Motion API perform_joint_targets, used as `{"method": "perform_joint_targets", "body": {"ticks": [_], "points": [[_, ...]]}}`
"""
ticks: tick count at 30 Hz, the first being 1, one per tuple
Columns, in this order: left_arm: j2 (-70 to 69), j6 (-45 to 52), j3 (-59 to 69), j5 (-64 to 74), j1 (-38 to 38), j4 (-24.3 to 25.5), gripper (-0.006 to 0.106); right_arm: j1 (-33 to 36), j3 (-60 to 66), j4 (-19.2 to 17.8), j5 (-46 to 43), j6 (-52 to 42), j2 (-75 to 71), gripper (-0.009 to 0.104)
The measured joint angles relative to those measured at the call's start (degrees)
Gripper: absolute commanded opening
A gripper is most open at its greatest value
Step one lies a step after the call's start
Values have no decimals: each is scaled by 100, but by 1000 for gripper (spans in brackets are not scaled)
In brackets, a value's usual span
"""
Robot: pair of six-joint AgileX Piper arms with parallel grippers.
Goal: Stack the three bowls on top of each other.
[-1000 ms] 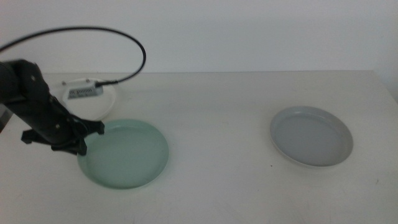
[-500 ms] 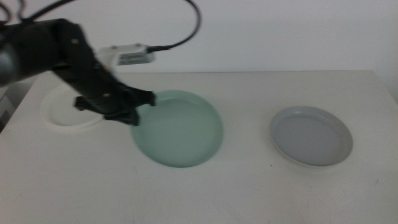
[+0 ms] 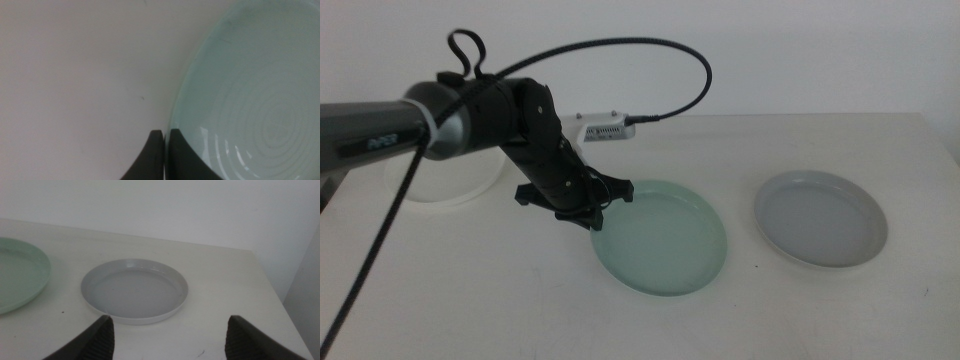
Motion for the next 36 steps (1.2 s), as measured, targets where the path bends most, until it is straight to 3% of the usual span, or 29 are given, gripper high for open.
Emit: {"method": "perform_joint_targets", "body": {"ticks": [6, 10, 13, 18, 21, 29, 36], "points": [[219, 147, 0, -203, 0, -173, 0, 0, 0, 0, 0, 0, 0, 56], [261, 152, 0, -225, 0, -186, 8, 0, 0, 0, 0, 0, 0, 56], [302, 192, 0, -243, 0, -228, 23, 0, 0, 0, 0, 0, 0, 56], [308, 427, 0, -241, 0, -320, 65, 0, 0, 0, 0, 0, 0, 56], [297, 490, 0, -167, -7, -320, 83, 0, 0, 0, 0, 0, 0, 56], [-394, 601, 0, -30, 241, 157, 90, 0, 0, 0, 0, 0, 0, 56], [-1138, 537, 0, 294, 1121, 580, 99, 0, 0, 0, 0, 0, 0, 56]]}}
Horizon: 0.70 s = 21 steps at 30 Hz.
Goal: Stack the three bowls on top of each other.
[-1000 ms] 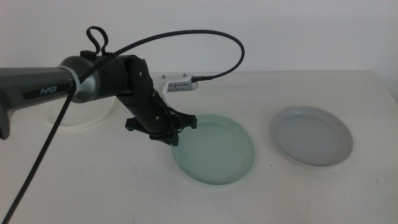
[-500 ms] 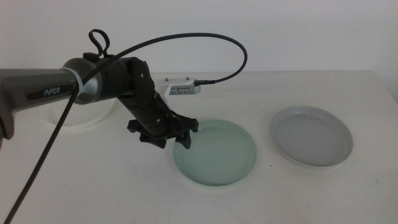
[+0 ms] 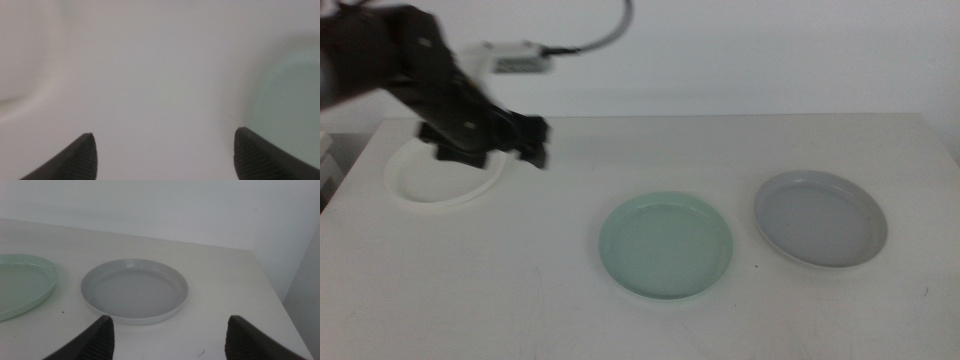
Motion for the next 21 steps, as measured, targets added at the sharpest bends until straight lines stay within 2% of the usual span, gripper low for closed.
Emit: {"method": "perform_joint_targets", "body": {"ticks": [12, 21], "points": [[-71, -63, -6, -471, 1743, 200, 99, 0, 0, 0, 0, 0, 0, 56], [644, 662, -6, -1554, 2366, 321, 99, 0, 0, 0, 0, 0, 0, 56]]}}
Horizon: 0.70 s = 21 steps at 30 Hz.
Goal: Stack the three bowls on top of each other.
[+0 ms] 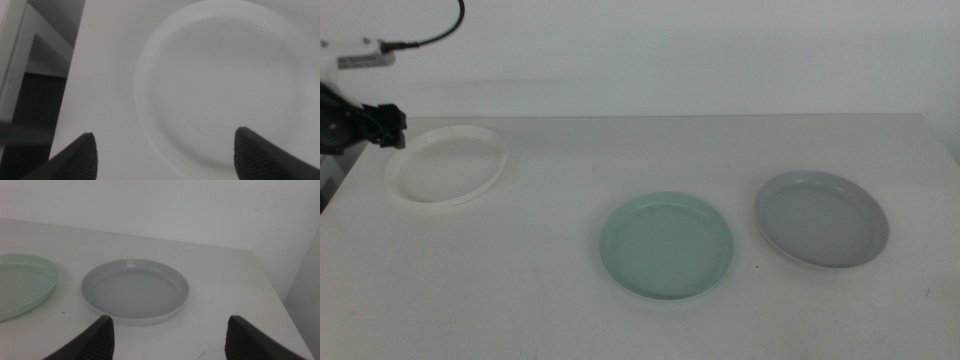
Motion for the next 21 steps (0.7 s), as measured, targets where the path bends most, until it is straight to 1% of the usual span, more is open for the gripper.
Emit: {"method": "perform_joint_targets", "body": {"ticks": [10, 11, 13, 16, 21], "points": [[1088, 116, 0, -1141, 33, -14, 98, 0, 0, 0, 0, 0, 0, 56], [1168, 116, 0, -1206, 33, -14, 97, 0, 0, 0, 0, 0, 0, 56], [1297, 116, 0, -1303, 33, -45, 90, 0, 0, 0, 0, 0, 0, 56], [1451, 116, 0, -1377, 33, -152, 68, 0, 0, 0, 0, 0, 0, 56], [1510, 109, -14, -1496, 33, -384, 16, 0, 0, 0, 0, 0, 0, 56]]}}
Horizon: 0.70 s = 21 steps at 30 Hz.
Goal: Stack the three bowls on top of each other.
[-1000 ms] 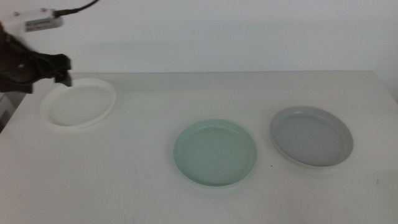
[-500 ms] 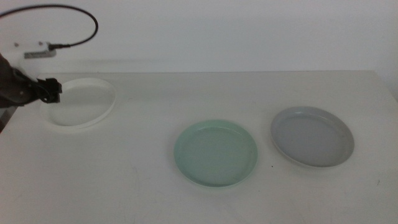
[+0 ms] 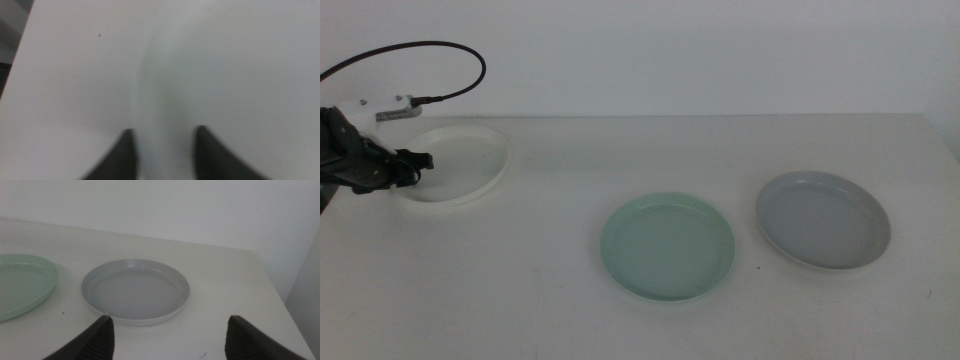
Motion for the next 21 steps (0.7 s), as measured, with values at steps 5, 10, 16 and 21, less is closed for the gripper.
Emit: {"method": "perform_joint_targets", "body": {"ticks": [5, 10, 16, 21], "points": [[14, -42, -38, -50, 11, -142, 0, 0, 0, 0, 0, 0, 0, 56], [-242, -87, -43, 168, -9, -193, 0, 0, 0, 0, 0, 0, 0, 56], [-1107, -22, -43, 768, -318, -128, 0, 0, 0, 0, 0, 0, 0, 56], [-1824, -11, -43, 1329, -1022, -124, 0, 0, 0, 0, 0, 0, 0, 56]]}}
